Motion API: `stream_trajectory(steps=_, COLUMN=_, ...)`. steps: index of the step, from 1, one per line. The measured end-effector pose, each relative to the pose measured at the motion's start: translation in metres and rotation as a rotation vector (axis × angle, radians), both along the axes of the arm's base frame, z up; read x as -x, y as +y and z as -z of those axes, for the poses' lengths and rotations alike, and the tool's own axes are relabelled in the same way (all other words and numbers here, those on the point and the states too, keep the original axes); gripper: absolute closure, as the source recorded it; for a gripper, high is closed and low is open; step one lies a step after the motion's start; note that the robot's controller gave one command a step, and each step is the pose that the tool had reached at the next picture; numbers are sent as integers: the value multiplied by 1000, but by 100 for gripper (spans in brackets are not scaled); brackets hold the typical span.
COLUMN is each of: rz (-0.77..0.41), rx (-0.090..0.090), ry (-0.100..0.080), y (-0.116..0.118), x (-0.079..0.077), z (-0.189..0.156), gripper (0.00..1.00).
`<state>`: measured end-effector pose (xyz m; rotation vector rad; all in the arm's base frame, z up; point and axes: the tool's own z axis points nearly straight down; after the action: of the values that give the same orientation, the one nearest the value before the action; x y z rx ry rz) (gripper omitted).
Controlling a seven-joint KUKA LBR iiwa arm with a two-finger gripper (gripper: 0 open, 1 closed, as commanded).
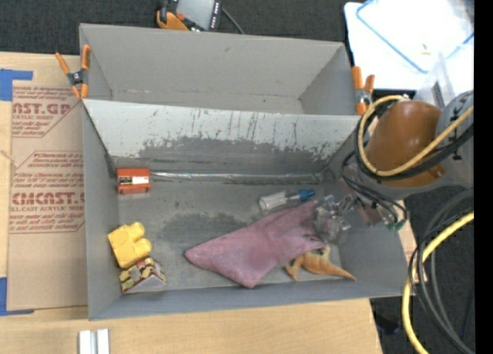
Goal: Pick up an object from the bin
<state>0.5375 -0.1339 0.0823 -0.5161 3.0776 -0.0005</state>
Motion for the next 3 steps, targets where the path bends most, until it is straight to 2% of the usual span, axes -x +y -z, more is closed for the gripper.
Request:
stream_trajectory(steps=1, rz=40, rx=1, ry=0, y=-2, x=0, z=2, gripper=100)
stream_trajectory(steps=2, rz=-218, rx=1, ry=-2, y=-9, x=3, z=12, gripper=0)
stream_trajectory(steps=3, rz=-220, rx=3, ry=-3, y=-10, x=3, z=12, gripper=100)
